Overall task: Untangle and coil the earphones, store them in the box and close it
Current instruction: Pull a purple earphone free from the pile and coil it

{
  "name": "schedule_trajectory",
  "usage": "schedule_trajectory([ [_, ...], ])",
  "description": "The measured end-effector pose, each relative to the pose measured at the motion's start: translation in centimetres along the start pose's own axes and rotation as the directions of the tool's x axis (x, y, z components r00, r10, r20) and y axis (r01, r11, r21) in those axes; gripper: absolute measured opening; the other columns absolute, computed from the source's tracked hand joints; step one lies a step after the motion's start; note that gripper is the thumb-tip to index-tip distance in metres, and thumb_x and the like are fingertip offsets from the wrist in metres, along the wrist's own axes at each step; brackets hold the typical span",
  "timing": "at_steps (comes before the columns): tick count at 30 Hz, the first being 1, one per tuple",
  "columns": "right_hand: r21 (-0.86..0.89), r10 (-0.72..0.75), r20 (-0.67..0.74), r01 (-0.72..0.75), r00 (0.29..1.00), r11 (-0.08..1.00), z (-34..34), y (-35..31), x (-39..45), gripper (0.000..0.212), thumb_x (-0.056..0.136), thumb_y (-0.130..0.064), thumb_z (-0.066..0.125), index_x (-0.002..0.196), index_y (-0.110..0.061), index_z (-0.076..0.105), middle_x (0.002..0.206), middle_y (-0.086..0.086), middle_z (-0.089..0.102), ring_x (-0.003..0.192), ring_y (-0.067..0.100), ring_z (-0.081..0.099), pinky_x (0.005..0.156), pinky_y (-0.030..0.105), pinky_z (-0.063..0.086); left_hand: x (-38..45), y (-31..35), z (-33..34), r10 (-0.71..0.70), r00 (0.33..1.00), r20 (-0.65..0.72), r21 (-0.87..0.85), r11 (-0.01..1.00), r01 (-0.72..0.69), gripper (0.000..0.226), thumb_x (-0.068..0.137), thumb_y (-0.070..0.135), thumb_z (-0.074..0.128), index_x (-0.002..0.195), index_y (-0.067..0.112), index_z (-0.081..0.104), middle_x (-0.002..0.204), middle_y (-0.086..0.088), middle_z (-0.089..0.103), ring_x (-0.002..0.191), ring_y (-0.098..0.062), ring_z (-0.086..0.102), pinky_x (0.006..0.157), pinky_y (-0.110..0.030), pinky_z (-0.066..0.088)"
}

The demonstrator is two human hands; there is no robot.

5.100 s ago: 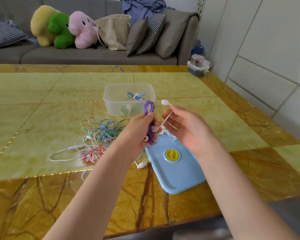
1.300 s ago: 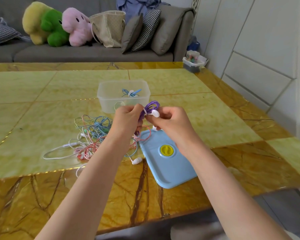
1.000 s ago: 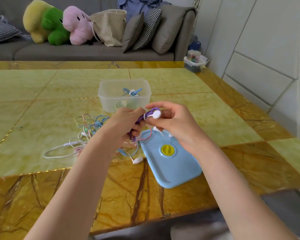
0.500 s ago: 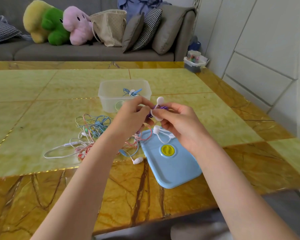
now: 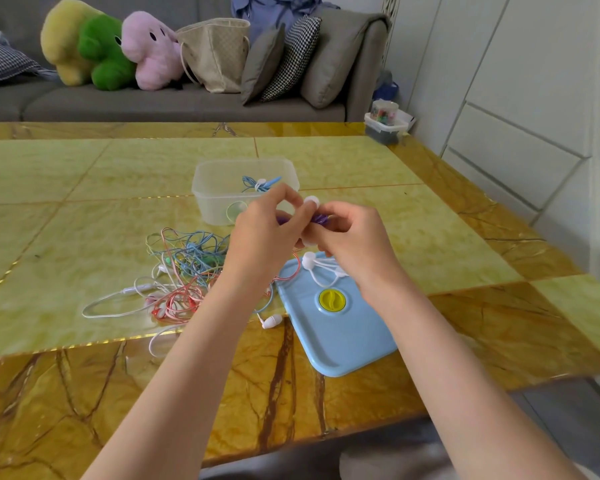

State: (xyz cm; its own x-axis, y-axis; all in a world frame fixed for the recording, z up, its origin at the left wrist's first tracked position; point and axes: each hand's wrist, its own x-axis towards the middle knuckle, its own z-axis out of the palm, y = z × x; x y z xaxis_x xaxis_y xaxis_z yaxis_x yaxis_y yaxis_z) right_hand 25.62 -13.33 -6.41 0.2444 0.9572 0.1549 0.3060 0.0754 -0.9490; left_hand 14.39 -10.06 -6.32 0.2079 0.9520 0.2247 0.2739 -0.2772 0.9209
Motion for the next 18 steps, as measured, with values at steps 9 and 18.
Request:
schedule_trajectory([
  [9,0.379,0.157,0.035,-0.158,0.987,0.912,0.0,-0.1,0.1,0.007,0.084,-0.005,0.065,0.081,-0.012,0.063,0.061,0.001,0.058,0.052,0.009,0.043,0.049,0.017,0.035,-0.4,0.9,-0.1,-0.084,0.996,0.007,-0.275,0.958,0.083,0.01,0.098,0.018,0.045,0.091,0.012,0.047,0.05,0.007,0.06,0.036,0.001,0.051,0.035,-0.01,0.029],
  [18,0.138,-0.176,0.032,0.17,0.984,0.976,0.1,0.0,0.2,0.019,0.088,-0.003,0.058,0.079,-0.02,0.053,0.071,0.008,0.056,0.064,0.015,0.049,0.062,0.029,0.041,1.0,-0.5,-0.2,-0.273,0.959,-0.071,-0.253,0.935,0.247,0.016,0.099,0.019,0.041,0.085,0.014,0.045,0.049,0.003,0.054,0.035,-0.01,0.038,0.037,-0.017,0.03],
])
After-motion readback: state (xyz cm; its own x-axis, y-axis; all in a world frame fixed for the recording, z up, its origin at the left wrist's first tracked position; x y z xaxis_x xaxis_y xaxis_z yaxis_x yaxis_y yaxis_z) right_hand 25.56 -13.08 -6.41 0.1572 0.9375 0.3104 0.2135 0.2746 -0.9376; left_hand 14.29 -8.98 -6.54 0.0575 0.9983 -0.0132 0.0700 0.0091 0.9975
